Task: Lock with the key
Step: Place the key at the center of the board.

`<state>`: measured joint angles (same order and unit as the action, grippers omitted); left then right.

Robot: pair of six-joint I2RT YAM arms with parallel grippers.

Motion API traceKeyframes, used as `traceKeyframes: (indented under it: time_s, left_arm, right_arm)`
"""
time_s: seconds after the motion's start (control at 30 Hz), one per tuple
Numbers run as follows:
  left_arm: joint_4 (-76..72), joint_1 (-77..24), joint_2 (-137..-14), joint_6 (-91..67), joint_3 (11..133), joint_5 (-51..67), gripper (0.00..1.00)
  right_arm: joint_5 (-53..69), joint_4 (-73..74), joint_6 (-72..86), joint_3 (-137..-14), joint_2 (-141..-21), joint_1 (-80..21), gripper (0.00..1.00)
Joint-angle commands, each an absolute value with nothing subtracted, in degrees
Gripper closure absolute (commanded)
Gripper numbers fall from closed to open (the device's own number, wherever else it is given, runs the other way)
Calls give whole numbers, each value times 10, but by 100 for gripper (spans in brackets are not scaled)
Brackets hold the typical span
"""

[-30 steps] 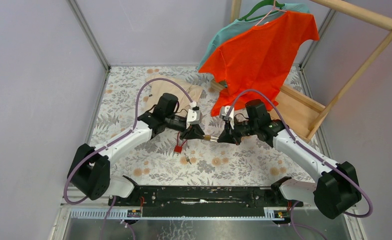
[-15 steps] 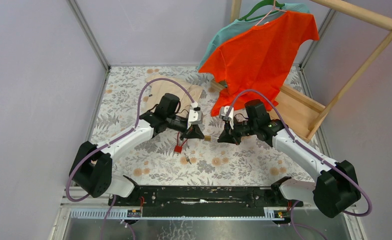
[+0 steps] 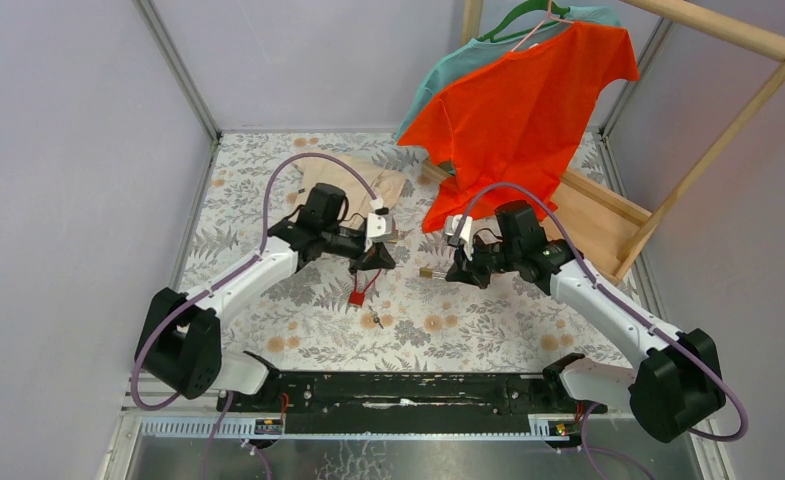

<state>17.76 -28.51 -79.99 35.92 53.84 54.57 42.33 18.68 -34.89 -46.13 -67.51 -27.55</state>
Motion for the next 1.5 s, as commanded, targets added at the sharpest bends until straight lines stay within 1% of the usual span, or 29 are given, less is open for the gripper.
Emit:
traceKeyframes:
  time_s: [0.0, 0.17, 0.37, 0.57, 0.67, 0.87, 1.0, 1.13, 1.17, 1.23, 1.27, 1.33, 1.4, 1.47]
  left_arm:
    - [200, -273, -777, 400, 529, 529, 100]
    - [168, -291, -779, 423, 493, 538, 100]
    - [137, -377, -820, 449, 490, 490, 100]
    - [125, -455, -925, 435, 550, 444, 100]
    - [97, -493, -972, 416, 572, 415, 100]
    - [24, -539, -1035, 357, 622, 358, 100]
    - [13, -563, -1089, 331, 681, 307, 100]
    - [13, -571, -1143, 282, 737, 297, 100]
    - [19, -571, -1152, 273, 749, 296, 99]
    - [28, -573, -1158, 265, 758, 300, 89]
    - [28, -572, -1154, 267, 755, 302, 84]
    - [27, -572, -1138, 275, 739, 305, 67]
    - [26, -571, -1113, 285, 720, 306, 56]
    - [29, -570, -1081, 304, 695, 301, 47]
  right_arm:
    - [387, 200, -360, -483, -658, -266, 100]
    - [353, 178, -280, -494, -698, -236, 100]
    - [305, 176, -199, -521, -780, -202, 100]
    - [261, 170, -171, -527, -814, -187, 100]
    - [261, 177, -165, -532, -831, -173, 100]
    - [258, 183, -163, -538, -846, -157, 100]
    - [243, 183, -166, -540, -848, -153, 100]
    - [241, 185, -167, -541, -848, -148, 100]
    - [242, 186, -167, -541, -847, -147, 100]
    - [243, 186, -168, -540, -845, -144, 100]
    - [244, 186, -169, -539, -844, -143, 100]
    - [249, 187, -172, -540, -844, -141, 100]
    - [261, 192, -178, -540, -843, -140, 100]
    - [281, 199, -187, -538, -844, -139, 100]
